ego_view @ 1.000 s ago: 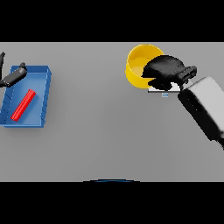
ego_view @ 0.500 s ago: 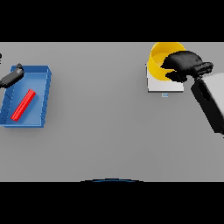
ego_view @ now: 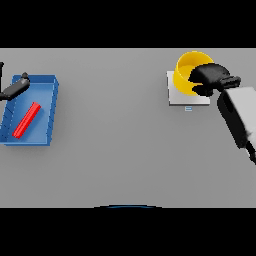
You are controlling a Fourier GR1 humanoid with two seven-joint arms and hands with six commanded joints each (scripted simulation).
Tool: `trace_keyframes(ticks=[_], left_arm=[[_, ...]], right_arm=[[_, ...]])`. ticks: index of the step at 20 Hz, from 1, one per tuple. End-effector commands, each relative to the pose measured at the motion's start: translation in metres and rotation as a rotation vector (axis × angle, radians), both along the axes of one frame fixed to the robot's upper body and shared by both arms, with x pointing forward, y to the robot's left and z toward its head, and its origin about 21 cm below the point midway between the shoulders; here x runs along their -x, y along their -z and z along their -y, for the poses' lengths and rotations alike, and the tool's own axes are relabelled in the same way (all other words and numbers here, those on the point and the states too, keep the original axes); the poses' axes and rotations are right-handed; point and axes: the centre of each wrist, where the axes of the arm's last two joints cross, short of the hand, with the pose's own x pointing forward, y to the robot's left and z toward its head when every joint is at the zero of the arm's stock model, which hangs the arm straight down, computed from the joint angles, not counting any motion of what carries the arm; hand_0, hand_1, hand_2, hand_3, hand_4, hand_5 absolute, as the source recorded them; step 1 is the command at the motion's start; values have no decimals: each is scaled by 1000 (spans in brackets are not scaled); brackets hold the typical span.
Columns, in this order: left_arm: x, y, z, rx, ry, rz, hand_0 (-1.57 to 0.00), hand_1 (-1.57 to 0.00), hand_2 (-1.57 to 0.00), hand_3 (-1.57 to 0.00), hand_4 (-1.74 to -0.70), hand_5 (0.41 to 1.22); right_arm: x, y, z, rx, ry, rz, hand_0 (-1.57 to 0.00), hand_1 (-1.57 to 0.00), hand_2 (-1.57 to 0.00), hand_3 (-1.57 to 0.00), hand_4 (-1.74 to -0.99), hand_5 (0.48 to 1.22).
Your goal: Pick up the red beaker and tilt it to pour out 1 green nut into yellow bowl. Pick up the yellow bowl and place it on the metallic measuring scale.
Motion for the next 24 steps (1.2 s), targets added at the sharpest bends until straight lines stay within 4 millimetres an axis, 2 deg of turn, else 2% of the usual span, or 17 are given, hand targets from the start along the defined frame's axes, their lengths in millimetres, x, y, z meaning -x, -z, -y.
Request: trace_keyframes(ticks=[1,3,5,7,8,9,10,12,15,19,24], left_arm=[[0,2,1,6,6,2,1,1,1,1,-796,729],[-1,-1,2,5,4,4,1,1,1,1,-805,728],[-1,-2,1,4,5,10,1,1,1,1,-806,734],[-2,0,3,4,6,4,1,1,1,1,-811,740],[-3,1,5,2,8,0,1,1,1,1,-813,745],[-3,0,4,5,9,2,1,1,1,1,-812,745],[-3,2,1,6,1,-8,1,1,1,1,-812,744],[-5,3,2,8,-1,-12,1,1,1,1,-812,745],[-7,8,5,2,6,-16,1,1,1,1,-806,738],[-7,9,4,18,5,-8,1,1,1,1,-812,736],[-10,7,4,13,5,-1,1,1,1,1,-821,734]], right_arm=[[-1,0,3,-1,10,-3,-1571,-1499,-1565,-1500,-1727,1221],[-2,8,0,2,11,-12,-1571,-1475,-1567,-1510,-1727,1221],[-5,6,-1,-8,11,-12,-1548,-1420,-1568,-1481,-1721,1221],[-8,5,2,-18,20,-25,-1536,-1411,-1569,-1165,-1728,1221],[-9,8,-1,-20,32,-39,-1543,-1443,-1496,-1022,-1659,1221],[-9,10,2,-28,37,-49,-1525,-1350,-1348,-907,-1596,1134],[-9,8,5,-35,40,-60,-1219,-1083,-1132,-824,-1548,1053],[-9,6,5,-34,42,-73,-780,-692,-810,-711,-1470,928],[-11,7,6,-35,41,-84,-399,-354,-518,-604,-1410,821],[-11,15,2,-17,7,-99,-163,-144,-288,-475,-1356,755],[-13,11,5,7,2,-116,-53,-47,-115,-348,-1308,733]])
